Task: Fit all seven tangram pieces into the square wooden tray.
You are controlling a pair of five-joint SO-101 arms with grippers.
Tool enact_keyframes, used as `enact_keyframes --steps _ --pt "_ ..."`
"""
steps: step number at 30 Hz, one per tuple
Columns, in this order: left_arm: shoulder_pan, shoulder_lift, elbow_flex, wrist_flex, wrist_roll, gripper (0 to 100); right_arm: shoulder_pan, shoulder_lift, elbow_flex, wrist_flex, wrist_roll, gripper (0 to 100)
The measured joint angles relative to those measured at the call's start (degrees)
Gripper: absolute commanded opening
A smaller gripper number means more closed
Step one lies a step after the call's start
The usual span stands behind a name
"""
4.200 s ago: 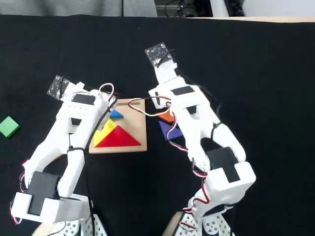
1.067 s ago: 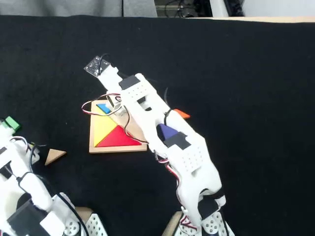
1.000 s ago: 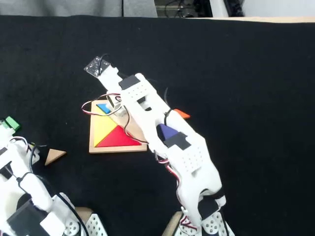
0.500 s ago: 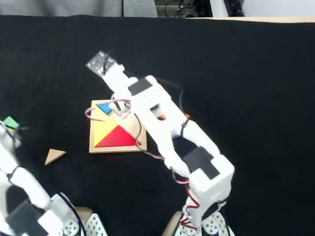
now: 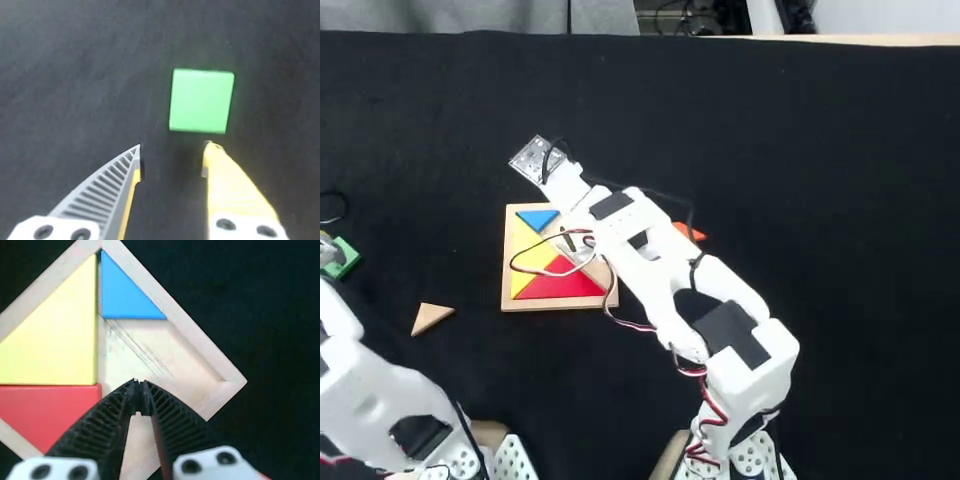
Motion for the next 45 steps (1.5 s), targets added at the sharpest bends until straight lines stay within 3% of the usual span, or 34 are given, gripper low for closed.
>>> enact_keyframes --steps 9,20,27,32,38,45 --pt "1.1 11.3 -12.5 0.0 0.5 31 0.0 0.0 0.0 0.0 0.0 1.1" --pt "2.3 19.9 -17.8 0.0 0.9 31 0.0 0.0 0.0 0.0 0.0 1.1" --pt "2.3 20.0 -18.1 0.0 0.9 16 0.0 0.0 0.0 0.0 0.0 1.1" --pt "2.5 20.0 -18.2 0.0 0.9 13 0.0 0.0 0.0 0.0 0.0 1.1" --pt "2.5 20.3 -20.4 8.1 1.0 13 0.0 -0.5 0.0 0.0 0.0 1.1" --pt "9.1 13.5 -28.4 28.7 1.1 13 5.5 -6.0 0.2 0.0 -0.3 1.1"
